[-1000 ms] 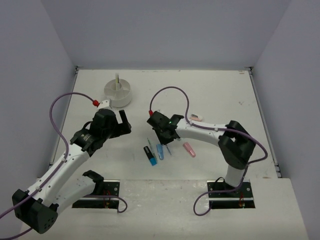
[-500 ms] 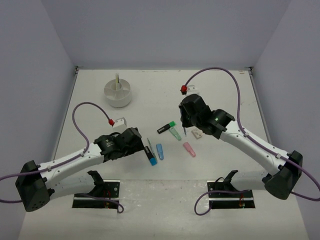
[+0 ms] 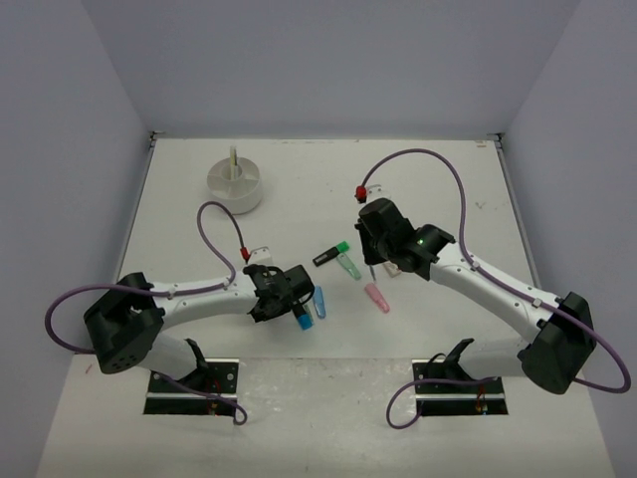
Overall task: Sort the stationery into containers
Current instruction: Move the pen cap to the center of the board.
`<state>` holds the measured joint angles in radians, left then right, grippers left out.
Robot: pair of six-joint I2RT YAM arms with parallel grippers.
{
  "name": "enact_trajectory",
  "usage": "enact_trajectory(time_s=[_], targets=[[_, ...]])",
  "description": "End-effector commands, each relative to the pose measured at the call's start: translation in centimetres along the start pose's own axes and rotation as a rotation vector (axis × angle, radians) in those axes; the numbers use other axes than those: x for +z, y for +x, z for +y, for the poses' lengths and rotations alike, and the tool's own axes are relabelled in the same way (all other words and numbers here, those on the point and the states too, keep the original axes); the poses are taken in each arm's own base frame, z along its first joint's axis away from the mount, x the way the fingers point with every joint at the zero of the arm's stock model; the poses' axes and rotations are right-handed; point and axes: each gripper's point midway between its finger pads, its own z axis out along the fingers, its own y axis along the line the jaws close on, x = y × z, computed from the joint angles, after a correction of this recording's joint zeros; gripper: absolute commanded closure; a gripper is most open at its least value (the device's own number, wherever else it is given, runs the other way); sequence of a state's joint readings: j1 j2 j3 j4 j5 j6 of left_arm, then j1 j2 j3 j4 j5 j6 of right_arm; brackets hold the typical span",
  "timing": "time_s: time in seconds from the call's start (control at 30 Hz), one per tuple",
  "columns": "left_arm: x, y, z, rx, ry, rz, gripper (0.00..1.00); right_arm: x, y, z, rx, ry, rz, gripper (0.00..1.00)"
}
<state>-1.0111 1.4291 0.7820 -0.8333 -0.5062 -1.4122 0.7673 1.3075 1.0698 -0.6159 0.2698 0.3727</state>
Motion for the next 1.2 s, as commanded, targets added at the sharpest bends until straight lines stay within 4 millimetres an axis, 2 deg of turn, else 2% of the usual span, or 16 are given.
enact_trajectory(time_s=[0.0, 0.17, 0.43, 0.67, 0.87, 1.07, 1.1, 1.17], targets=[[-0.2, -1.3, -0.8, -0.032, -0.002, -0.060, 0.58, 0.1, -0.8, 0.6, -0.008, -0.032, -0.037, 1.00], [0.2, -0.9, -0.3, -0.016, 0.010, -0.055, 0.59, 0.3, -0.7, 0.7, -0.011, -0.033, -0.031, 1.00], [0.9, -1.0, 0.0, 0.023, 0.029, -0.061, 0.70, 0.6, -0.5, 0.8, -0.014, -0.033, -0.019, 1.00], [1.7, -1.0, 0.5, 0.040, 0.038, -0.056, 0.72, 1.0, -0.4, 1.0, -0.017, -0.035, -0.007, 1.00], [2.2, -0.6, 0.4, 0.096, 0.070, -0.038, 0.83, 1.0, -0.4, 1.0, -0.021, -0.034, -0.003, 1.00], [1.8, 0.1, -0.7, 0.238, 0.214, -0.025, 0.94, 0.8, -0.5, 1.0, -0.023, -0.038, -0.011, 1.00], [1.5, -0.1, -1.3, 0.293, 0.262, -0.039, 0.97, 0.8, -0.5, 1.0, -0.023, -0.040, -0.012, 1.00], [0.4, 0.7, -3.0, 0.429, 0.390, -0.005, 1.00, 0.7, -0.4, 1.1, -0.028, -0.048, -0.013, 1.00]])
